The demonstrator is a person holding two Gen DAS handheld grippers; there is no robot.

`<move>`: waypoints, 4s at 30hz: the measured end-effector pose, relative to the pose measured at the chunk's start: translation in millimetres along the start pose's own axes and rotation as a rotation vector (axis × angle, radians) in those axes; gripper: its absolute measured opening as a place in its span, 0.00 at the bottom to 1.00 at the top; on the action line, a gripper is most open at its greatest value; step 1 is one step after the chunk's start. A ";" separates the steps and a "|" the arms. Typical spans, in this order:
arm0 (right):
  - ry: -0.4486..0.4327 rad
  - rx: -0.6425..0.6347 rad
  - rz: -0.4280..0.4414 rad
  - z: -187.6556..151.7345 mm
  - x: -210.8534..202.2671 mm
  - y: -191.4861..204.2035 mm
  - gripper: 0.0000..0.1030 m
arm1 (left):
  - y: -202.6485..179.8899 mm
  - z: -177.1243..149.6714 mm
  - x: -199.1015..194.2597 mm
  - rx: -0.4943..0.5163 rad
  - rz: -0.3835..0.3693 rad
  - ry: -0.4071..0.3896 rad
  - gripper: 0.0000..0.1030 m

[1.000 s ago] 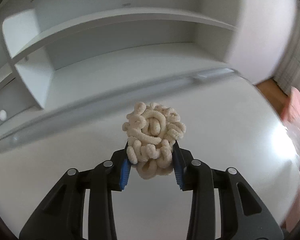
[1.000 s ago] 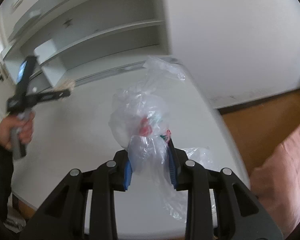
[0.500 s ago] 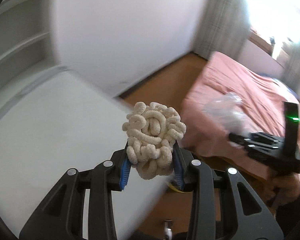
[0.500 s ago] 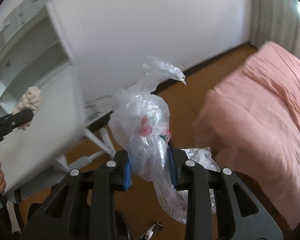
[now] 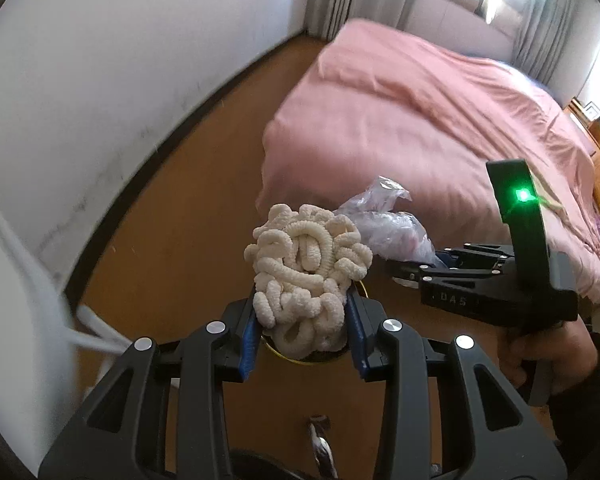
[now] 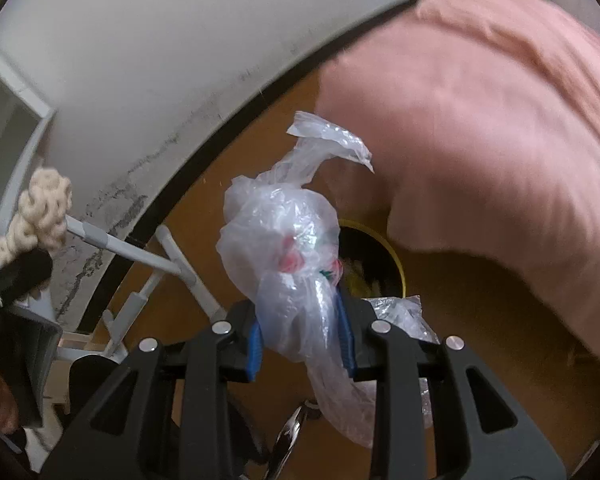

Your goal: Collect trash

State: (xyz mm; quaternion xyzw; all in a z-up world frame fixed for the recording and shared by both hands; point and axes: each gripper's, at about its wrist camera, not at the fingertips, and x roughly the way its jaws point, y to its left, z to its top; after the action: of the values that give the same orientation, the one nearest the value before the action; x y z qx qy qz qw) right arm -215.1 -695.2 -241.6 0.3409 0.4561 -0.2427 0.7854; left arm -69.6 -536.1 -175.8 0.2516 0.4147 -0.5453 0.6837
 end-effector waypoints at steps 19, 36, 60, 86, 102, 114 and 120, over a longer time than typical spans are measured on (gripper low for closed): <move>0.096 0.032 0.037 14.2 59.8 -20.6 0.53 | 9.1 0.5 76.8 -0.033 0.003 0.141 0.35; -0.067 0.049 0.013 38.1 -15.3 -20.9 0.57 | -13.6 21.9 66.4 0.033 -0.032 0.079 0.71; -0.287 -0.584 0.324 17.6 -119.0 320.6 0.88 | 152.6 -139.3 -289.8 -0.446 0.564 -0.327 0.93; -0.252 -0.896 0.470 -112.3 -118.2 501.3 0.89 | 201.5 -363.1 -440.4 -0.854 0.966 -0.385 0.93; -0.290 -0.915 0.480 -119.6 -134.0 498.1 0.90 | 195.8 -357.4 -439.8 -0.844 0.965 -0.403 0.93; -0.292 -0.914 0.481 -118.9 -135.5 498.4 0.90 | 191.5 -356.2 -439.1 -0.842 0.972 -0.400 0.93; -0.293 -0.915 0.480 -118.8 -136.4 498.6 0.90 | 189.6 -354.0 -439.6 -0.838 0.971 -0.396 0.93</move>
State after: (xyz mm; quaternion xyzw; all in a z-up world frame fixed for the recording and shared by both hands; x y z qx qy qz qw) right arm 1.1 -271.7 -6.4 0.0211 0.3101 0.1221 0.9426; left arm -19.4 34.7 -13.8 0.0180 0.2981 -0.0047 0.9544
